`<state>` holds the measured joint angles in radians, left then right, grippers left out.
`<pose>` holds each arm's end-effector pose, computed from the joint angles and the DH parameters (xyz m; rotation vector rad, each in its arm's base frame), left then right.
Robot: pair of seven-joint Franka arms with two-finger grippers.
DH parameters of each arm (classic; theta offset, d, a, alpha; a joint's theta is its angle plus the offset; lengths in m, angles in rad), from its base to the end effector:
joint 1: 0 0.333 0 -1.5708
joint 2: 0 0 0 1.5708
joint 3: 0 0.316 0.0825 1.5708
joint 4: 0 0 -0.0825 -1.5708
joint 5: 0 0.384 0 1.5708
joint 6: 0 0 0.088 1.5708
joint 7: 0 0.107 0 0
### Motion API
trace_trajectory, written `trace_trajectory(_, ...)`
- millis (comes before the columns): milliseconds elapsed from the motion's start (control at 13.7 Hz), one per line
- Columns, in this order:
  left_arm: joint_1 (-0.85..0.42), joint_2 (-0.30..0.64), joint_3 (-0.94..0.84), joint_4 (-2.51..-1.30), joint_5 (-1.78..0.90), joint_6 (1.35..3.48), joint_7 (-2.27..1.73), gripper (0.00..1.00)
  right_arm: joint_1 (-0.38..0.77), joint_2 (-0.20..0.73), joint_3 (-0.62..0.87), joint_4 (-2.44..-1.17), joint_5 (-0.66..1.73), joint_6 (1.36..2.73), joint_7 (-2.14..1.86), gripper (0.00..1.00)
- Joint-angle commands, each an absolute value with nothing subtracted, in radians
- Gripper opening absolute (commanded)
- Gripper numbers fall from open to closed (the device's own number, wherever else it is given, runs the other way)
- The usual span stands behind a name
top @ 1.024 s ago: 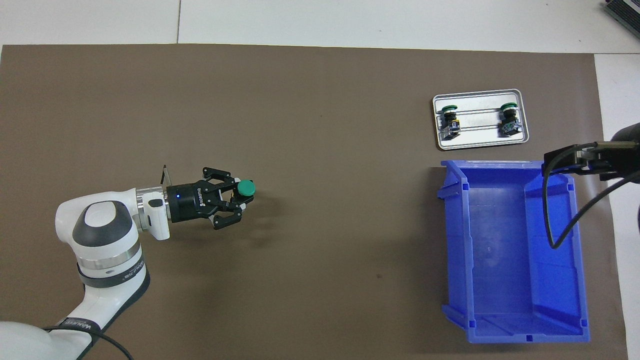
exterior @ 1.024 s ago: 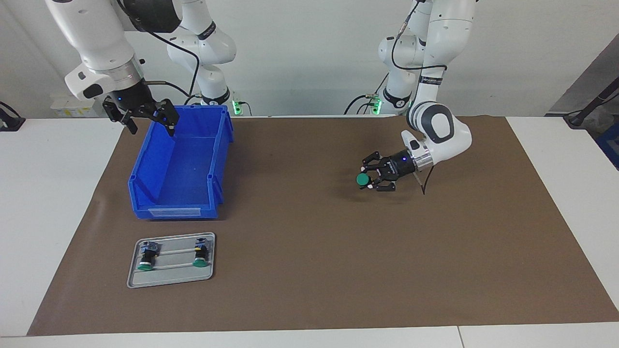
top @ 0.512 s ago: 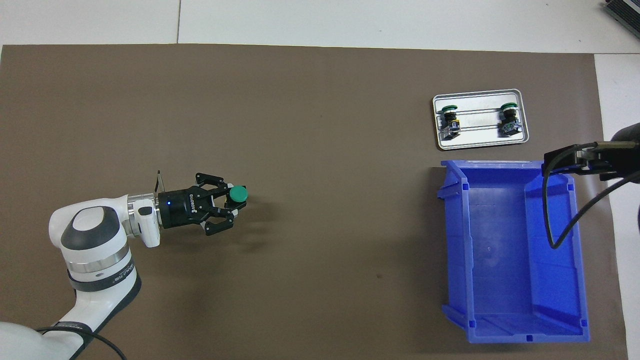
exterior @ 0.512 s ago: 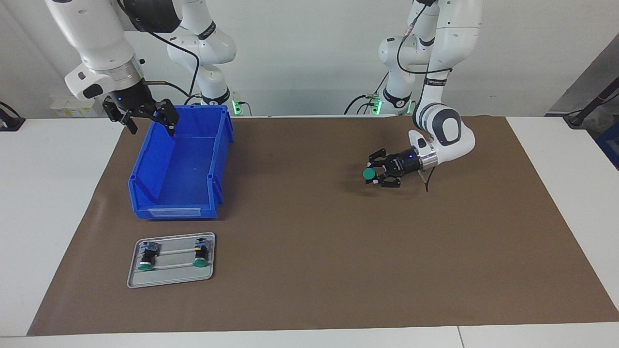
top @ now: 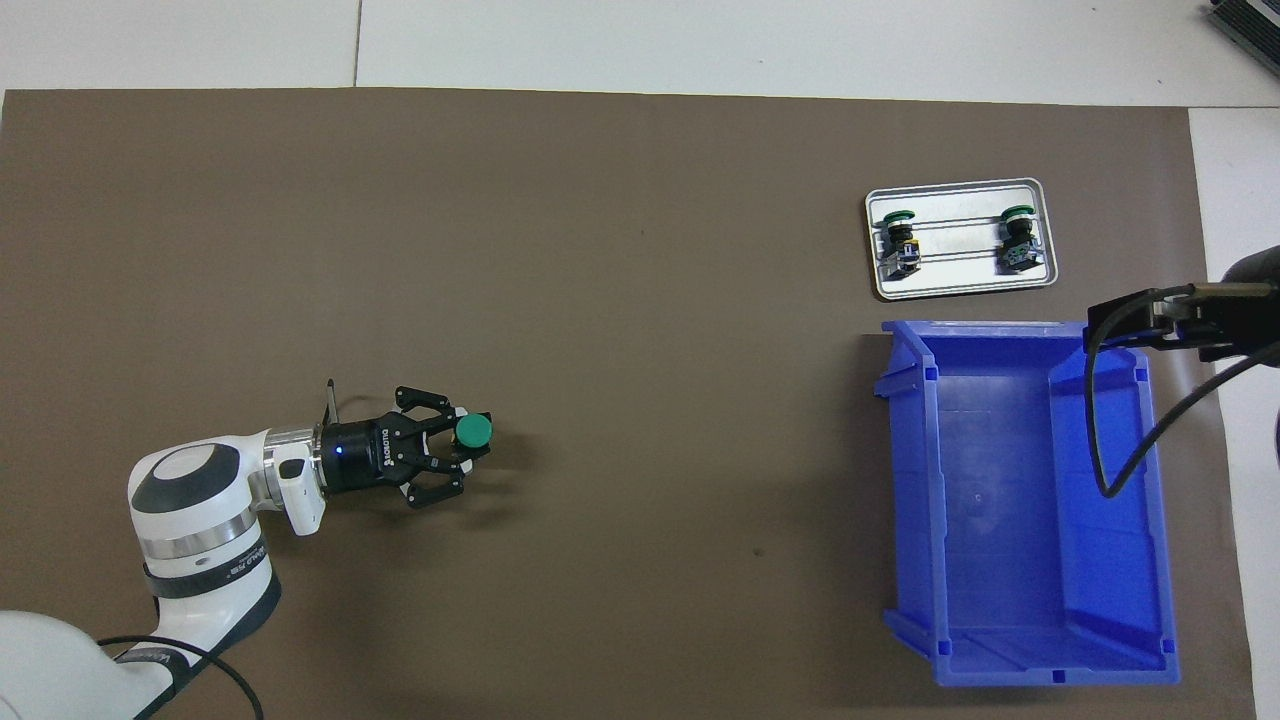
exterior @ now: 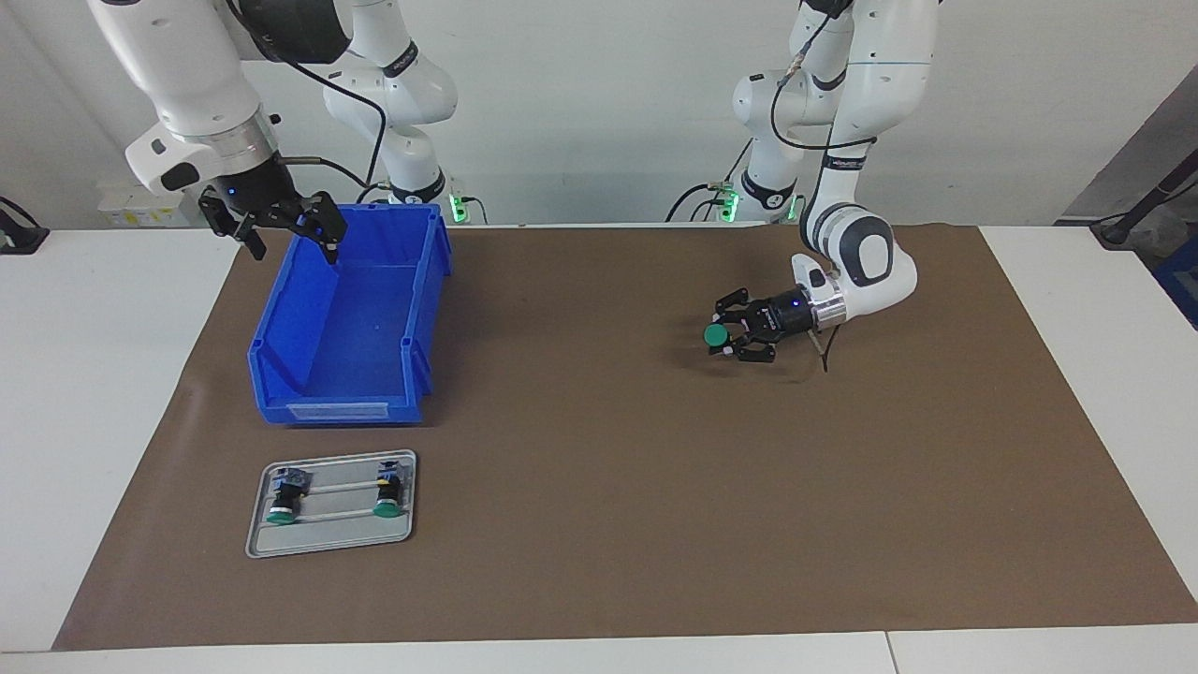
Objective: Place and press button with both arms
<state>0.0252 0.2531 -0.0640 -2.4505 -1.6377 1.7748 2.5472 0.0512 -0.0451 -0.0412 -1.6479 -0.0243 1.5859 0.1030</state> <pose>0.4441 -0.1051 0.2119 1.4667 -1.1228 1.1098 0.5408 0.0023 0.6141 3.1148 -0.1440 -0.0244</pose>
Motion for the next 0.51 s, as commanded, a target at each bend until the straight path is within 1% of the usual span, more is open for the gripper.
trace_trajectory(0, 0.051, 0.301, -0.069, -2.444, -1.664, 1.714, 2.62, 0.0, 0.049, -0.044, -0.038, -1.638, -0.017, 1.571, 0.11, 1.0)
trace_trajectory(439, 0.017, 0.301, -0.069, -2.448, -1.667, 1.724, 2.631, 0.0, 0.049, -0.043, -0.038, -1.638, -0.017, 1.571, 0.11, 1.0)
